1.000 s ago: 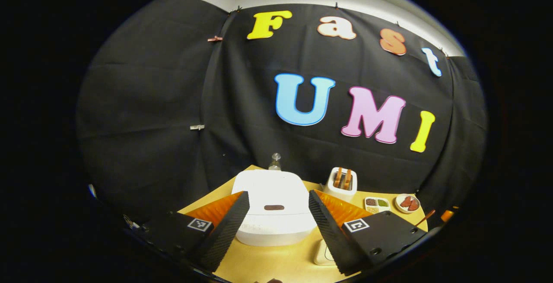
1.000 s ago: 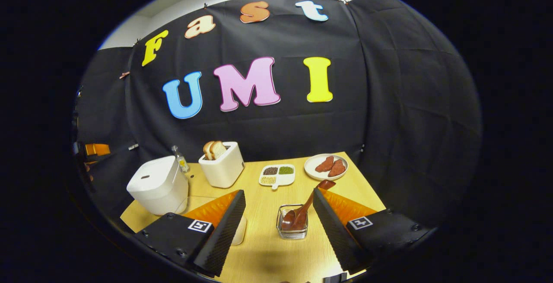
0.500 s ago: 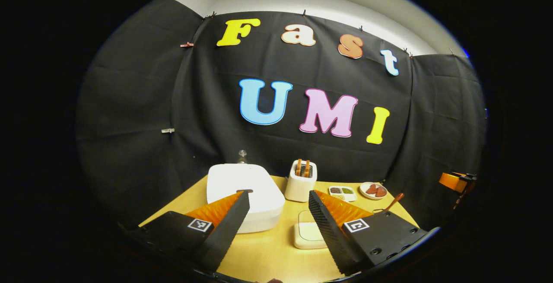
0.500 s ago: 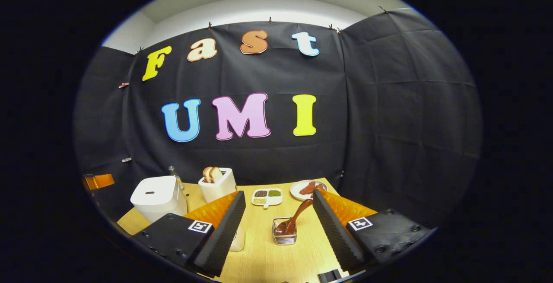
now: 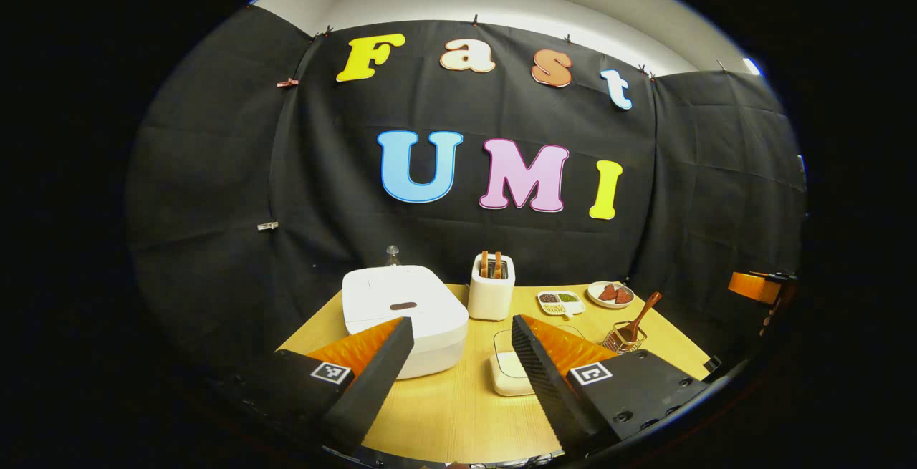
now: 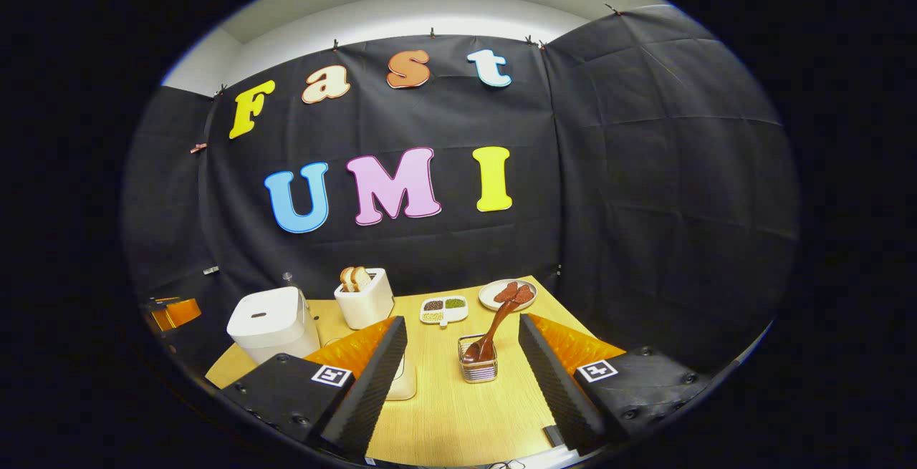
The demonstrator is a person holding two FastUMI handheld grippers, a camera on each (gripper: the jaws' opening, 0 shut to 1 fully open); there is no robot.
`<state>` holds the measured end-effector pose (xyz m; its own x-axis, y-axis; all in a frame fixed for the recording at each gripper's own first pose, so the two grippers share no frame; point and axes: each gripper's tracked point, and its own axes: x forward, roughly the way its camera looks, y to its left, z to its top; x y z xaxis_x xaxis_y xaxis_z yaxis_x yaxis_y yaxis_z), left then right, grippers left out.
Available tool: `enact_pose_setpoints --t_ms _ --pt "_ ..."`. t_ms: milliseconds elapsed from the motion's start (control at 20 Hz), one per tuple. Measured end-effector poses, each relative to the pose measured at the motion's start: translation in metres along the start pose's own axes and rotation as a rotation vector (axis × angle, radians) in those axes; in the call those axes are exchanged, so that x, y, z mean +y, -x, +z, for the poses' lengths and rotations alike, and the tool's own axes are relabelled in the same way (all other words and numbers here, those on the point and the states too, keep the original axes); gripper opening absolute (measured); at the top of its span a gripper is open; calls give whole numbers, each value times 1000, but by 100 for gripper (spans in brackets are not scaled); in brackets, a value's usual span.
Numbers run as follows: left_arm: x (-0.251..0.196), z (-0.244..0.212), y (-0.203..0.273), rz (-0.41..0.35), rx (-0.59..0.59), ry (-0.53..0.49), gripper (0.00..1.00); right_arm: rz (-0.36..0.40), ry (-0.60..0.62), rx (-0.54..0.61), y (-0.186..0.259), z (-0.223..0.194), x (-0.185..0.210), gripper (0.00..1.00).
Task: Close the left gripper, press the button to open the rice cooker; take a wooden spoon from the chopstick holder with the right hand, scoop a spoonful of rice and pour it into the rice cooker, then put the wooden spoon back into the chopstick holder.
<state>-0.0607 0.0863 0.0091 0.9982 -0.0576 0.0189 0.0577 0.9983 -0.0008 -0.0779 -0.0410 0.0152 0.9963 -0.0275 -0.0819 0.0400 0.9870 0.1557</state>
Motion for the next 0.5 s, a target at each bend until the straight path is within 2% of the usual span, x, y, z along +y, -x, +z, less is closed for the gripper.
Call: enact_pose_setpoints --t_ms 300,500 --pt "-7 7 8 -29 -9 10 95 27 -5 -15 -7 12 10 98" --pt "4 9 14 22 -4 13 95 51 -14 10 -19 12 23 98"
